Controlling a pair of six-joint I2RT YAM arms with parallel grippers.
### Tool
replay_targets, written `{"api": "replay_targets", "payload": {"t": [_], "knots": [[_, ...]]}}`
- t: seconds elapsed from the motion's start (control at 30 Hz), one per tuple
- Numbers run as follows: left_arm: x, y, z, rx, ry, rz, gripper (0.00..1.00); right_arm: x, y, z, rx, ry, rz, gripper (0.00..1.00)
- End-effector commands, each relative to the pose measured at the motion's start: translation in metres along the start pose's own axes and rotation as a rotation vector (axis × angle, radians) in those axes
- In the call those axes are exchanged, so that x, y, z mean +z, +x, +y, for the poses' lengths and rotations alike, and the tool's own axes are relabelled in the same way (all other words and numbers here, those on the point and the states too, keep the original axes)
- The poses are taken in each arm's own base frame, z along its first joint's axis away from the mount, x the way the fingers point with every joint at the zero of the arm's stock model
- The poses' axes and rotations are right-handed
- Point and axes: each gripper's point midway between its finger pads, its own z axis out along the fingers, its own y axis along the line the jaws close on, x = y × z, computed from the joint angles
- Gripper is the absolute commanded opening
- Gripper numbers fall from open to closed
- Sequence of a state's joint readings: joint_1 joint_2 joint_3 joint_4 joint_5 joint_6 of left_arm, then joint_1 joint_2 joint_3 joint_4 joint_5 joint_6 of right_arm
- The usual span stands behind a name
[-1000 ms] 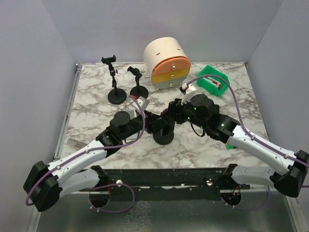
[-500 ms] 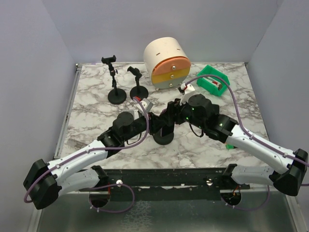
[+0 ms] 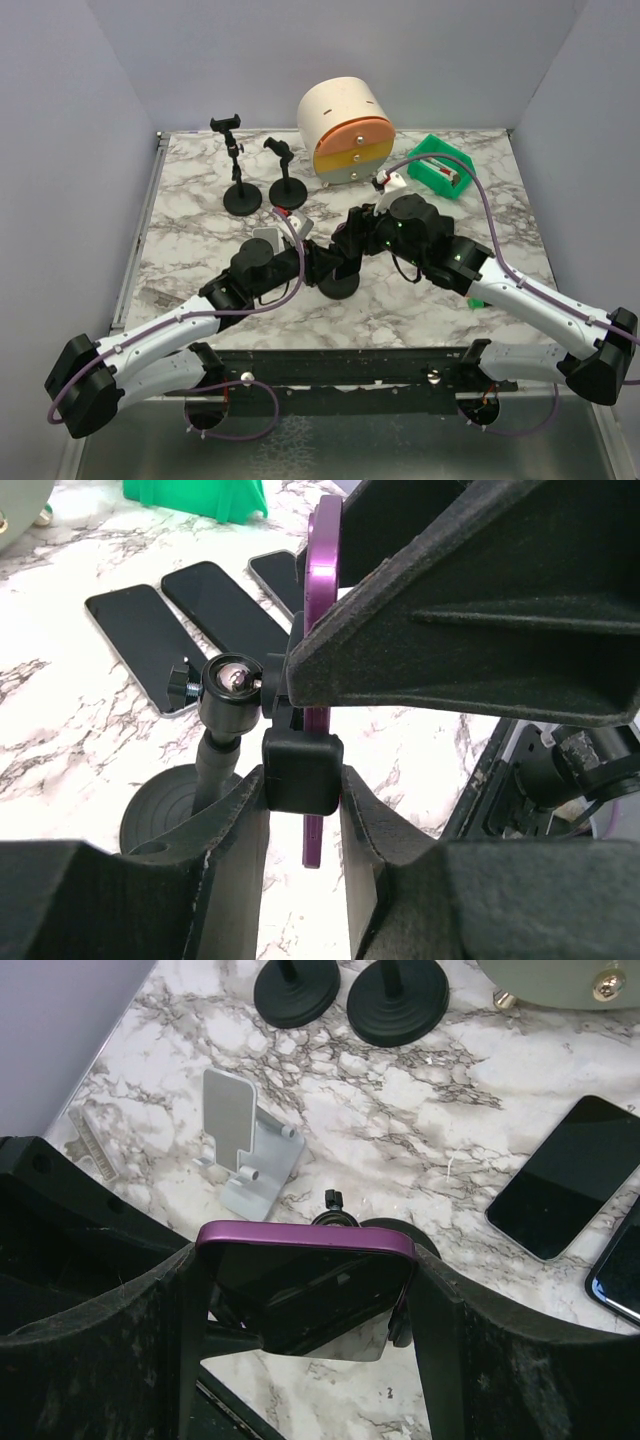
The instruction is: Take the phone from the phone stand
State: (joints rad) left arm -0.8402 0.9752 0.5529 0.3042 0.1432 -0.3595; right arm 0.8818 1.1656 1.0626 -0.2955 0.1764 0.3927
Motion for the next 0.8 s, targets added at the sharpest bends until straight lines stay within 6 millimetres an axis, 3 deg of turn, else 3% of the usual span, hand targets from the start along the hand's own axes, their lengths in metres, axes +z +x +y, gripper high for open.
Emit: {"api": "replay_targets", "payload": {"t": [0.0, 0.13, 0.27, 0.3, 0.4, 0.43, 0.57, 0.77], "knots": [[-0.006, -0.003, -0.007, -0.011, 0.029, -0.017, 0.32, 0.002, -0.01, -0.008, -0.002, 0.046, -0.02, 0.0], [-0.005, -0.01, -0.012, -0.032, 0.053, -0.048, 0.4, 0.003, -0.007, -0.006, 0.0, 0.034, -0.01, 0.0], [-0.004, -0.015, -0.014, -0.043, 0.061, -0.073, 0.36, 0.003, -0.004, -0.008, 0.004, 0.038, -0.003, 0.0], [-0.004, -0.016, -0.014, -0.046, 0.057, -0.078, 0.33, 0.003, -0.003, -0.008, 0.004, 0.04, -0.002, 0.0], [-0.007, -0.018, -0.011, -0.037, 0.043, -0.092, 0.09, 0.0, -0.002, -0.01, 0.007, 0.048, -0.003, 0.03], [-0.008, -0.018, -0.01, -0.033, 0.038, -0.096, 0.01, -0.001, -0.001, -0.011, 0.008, 0.047, -0.002, 0.09], [-0.01, -0.014, -0.007, -0.027, 0.027, -0.094, 0.0, -0.004, 0.004, -0.01, 0.028, 0.034, -0.002, 0.46], [-0.011, -0.011, -0.008, -0.027, 0.037, -0.085, 0.0, -0.002, 0.015, -0.004, 0.063, 0.001, 0.032, 0.74]]}}
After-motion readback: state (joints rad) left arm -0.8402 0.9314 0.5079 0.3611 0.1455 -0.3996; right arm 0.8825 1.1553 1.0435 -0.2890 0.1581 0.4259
